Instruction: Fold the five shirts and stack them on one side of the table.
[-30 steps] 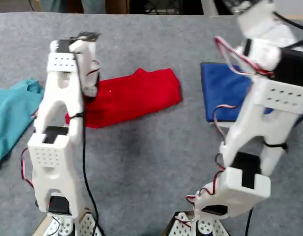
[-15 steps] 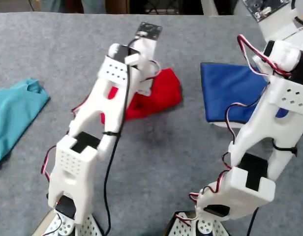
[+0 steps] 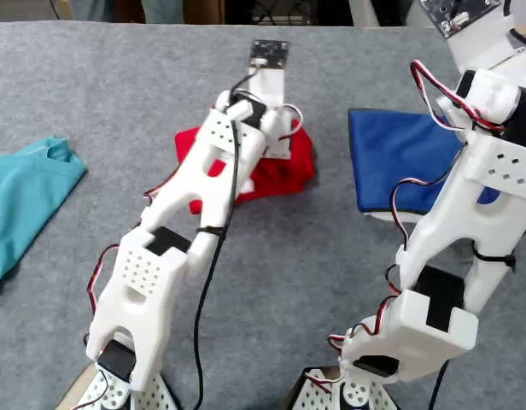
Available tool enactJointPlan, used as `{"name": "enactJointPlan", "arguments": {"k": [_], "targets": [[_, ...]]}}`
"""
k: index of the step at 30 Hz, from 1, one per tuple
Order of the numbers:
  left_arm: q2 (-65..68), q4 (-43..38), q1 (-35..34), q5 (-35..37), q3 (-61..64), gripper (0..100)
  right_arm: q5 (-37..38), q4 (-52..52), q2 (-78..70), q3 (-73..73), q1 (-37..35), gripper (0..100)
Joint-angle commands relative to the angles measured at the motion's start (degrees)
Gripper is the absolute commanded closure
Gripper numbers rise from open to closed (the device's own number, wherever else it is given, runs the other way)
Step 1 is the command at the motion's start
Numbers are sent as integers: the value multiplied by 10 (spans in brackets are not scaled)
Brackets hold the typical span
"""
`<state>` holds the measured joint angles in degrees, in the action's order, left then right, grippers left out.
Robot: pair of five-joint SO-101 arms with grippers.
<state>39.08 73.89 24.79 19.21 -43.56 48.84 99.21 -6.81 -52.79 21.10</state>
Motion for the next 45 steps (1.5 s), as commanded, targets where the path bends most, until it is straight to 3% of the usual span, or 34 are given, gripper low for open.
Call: {"name": "enactJointPlan", "arguments": {"k": [1, 15, 22, 28, 33, 37, 45], "targets": [[-6, -31, 12, 7, -29, 971, 6, -9, 24, 1, 7, 984], [31, -85, 13, 7, -29, 962, 3, -8, 22, 2, 4, 984], [11, -40, 1, 7, -58, 743, -15, 0, 18, 3, -39, 983], [-17, 59, -85, 3, -160, 791, -49, 13, -32, 3, -128, 983], [-2, 128, -167, 3, -202, 930, -207, 17, -118, 7, -210, 983], [69, 101, -183, 2, -160, 961, -300, 16, -201, 60, -282, 983], [223, 6, -177, 6, -193, 971, -316, 4, -369, 111, -301, 984]]}}
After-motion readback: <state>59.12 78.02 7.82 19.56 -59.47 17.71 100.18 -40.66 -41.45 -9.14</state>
